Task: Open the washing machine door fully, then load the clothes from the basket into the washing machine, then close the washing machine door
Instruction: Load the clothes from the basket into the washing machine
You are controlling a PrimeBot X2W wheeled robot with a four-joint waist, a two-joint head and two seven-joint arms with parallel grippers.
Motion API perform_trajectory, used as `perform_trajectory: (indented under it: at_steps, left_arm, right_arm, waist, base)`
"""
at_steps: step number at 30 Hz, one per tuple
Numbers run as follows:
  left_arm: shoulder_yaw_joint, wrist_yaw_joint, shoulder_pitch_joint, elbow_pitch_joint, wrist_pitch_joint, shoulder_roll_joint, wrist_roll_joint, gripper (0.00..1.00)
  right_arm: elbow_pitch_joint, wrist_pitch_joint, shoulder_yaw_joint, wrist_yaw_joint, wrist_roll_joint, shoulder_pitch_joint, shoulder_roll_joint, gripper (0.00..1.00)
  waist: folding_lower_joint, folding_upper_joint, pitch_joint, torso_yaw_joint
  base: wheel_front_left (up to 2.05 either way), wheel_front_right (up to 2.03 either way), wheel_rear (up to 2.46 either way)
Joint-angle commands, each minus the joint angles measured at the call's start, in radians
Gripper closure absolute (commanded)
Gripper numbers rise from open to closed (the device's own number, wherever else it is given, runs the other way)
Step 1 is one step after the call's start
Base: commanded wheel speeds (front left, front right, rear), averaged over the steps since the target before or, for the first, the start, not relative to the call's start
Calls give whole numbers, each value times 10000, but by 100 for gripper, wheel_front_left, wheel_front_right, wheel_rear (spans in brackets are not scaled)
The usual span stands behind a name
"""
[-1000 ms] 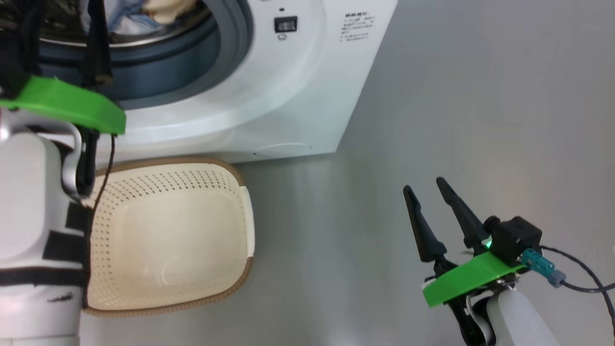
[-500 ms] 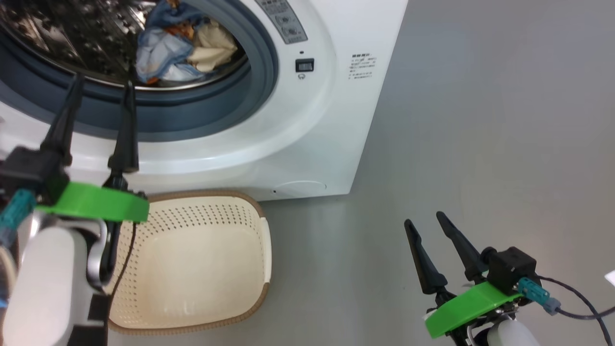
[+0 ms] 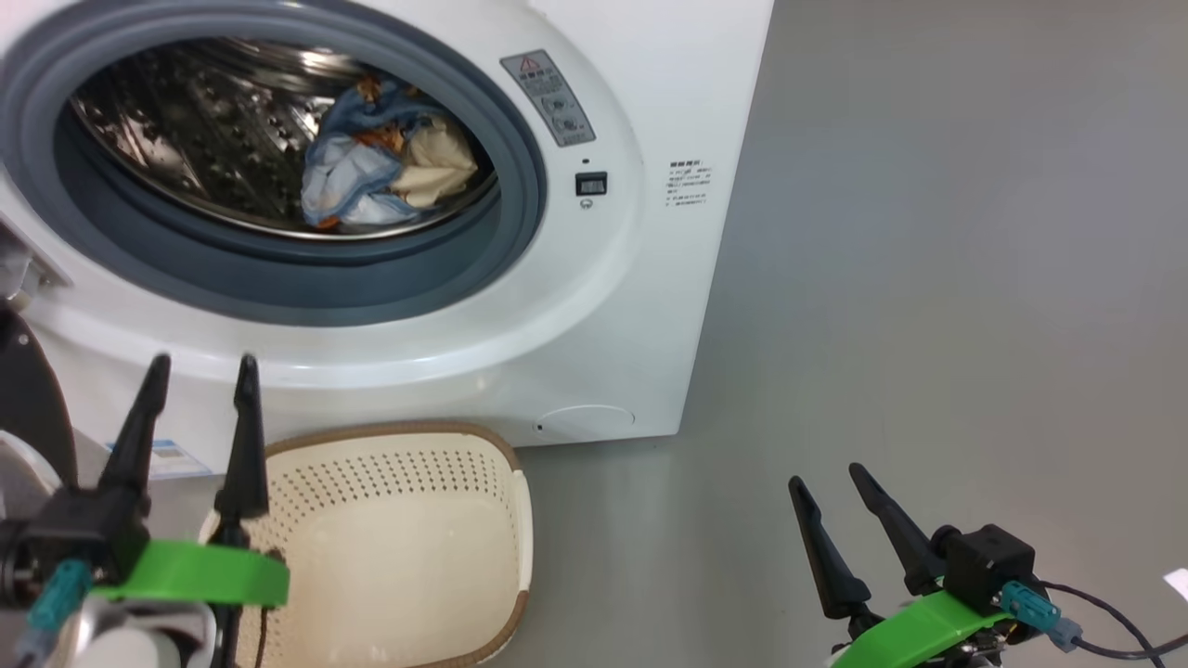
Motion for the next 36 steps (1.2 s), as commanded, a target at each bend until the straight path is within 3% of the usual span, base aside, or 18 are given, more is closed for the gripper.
perform_trajectory:
  at_steps: [1, 13, 36]
  left_arm:
    - [431, 91, 132, -398, -51, 156, 148, 0]
    - [930, 607, 2220, -1110, -51, -414, 199, 0]
    - [1342, 722, 3640, -988, -51, -760, 252, 0]
  right_arm:
    - [-229, -48, 181, 14, -94, 40, 53, 0]
    - [-411, -48, -24, 14, -247, 298, 53, 0]
    - [-605, -48, -105, 14, -482, 631, 53, 0]
  waist:
    - [0, -1, -196, -30]
    - [0, -1, -538, -170]
    - [0, -1, -1103, -225]
  base:
    - [0, 0, 0]
    - [0, 0, 0]
    - [0, 0, 0]
